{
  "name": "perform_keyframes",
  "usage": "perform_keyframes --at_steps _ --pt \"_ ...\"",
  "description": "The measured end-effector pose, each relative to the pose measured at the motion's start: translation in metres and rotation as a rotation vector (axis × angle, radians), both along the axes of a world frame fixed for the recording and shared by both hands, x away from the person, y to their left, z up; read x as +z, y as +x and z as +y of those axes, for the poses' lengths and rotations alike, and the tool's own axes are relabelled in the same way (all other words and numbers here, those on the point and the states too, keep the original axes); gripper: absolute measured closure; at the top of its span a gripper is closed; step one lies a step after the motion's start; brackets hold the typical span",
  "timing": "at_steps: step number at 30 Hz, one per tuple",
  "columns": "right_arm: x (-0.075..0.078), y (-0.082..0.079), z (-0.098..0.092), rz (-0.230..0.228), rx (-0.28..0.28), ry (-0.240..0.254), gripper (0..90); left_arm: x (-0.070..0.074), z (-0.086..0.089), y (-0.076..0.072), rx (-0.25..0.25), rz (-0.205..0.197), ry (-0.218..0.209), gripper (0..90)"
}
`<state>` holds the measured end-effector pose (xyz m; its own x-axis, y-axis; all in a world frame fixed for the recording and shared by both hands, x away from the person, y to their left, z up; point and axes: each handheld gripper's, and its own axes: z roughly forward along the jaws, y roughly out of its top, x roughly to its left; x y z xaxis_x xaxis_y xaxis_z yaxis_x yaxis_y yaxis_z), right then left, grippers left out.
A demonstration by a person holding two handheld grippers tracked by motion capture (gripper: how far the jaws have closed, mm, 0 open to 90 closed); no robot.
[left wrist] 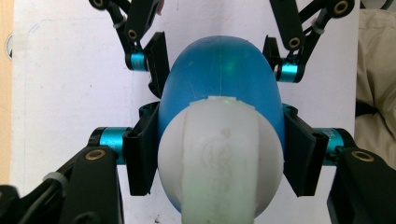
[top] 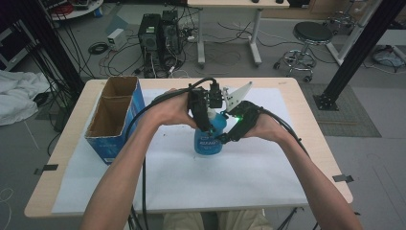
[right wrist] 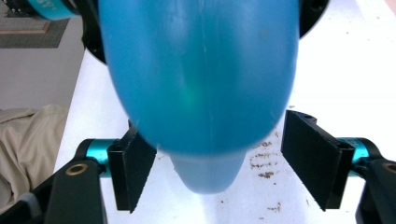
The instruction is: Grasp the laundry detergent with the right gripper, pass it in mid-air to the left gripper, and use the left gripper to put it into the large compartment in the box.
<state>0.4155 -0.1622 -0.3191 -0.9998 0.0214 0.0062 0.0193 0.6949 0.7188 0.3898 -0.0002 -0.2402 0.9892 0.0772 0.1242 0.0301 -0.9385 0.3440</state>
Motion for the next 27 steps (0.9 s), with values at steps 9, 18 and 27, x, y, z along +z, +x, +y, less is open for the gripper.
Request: perform_keyframes --at_steps 9,18,27 --pt "0.008 -0.003 -0.018 -0.013 -0.062 -0.067 22.3 0.024 0.018 -0.002 0.042 -0.004 0.01 38.2" --pt "0.013 -0.008 -0.047 -0.048 -0.158 -0.196 13.3 0.069 0.048 0.001 0.145 -0.023 0.033 38.3" --pt "0.013 -0.014 -0.084 -0.066 -0.274 -0.331 13.3 0.116 0.091 0.009 0.272 -0.042 0.028 38.2"
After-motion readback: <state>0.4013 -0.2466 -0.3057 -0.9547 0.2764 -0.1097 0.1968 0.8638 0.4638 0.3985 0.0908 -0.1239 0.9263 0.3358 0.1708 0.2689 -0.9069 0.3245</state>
